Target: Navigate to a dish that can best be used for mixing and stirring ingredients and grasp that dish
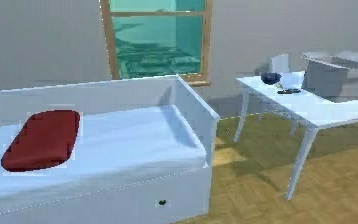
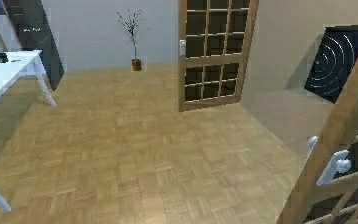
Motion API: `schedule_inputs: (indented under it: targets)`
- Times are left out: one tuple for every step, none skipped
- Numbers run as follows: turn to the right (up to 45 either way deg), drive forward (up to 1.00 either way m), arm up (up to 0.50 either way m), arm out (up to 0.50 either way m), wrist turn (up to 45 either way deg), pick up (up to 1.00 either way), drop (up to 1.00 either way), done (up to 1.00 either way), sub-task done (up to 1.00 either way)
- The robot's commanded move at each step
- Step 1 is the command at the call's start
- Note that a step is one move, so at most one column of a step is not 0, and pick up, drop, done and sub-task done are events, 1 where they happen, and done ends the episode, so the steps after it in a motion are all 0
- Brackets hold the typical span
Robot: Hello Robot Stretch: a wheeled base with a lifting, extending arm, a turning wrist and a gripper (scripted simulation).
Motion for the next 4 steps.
schedule_inputs:
  targets:
    - [45.0, 0.0, 0.0, 0.0, 0.0, 0.0, 0.0, 0.0, 0.0]
    - [15.0, 0.0, 0.0, 0.0, 0.0, 0.0, 0.0, 0.0, 0.0]
    - [0.0, 1.0, 0.0, 0.0, 0.0, 0.0, 0.0, 0.0, 0.0]
    - [-45.0, 0.0, 0.0, 0.0, 0.0, 0.0, 0.0, 0.0, 0.0]
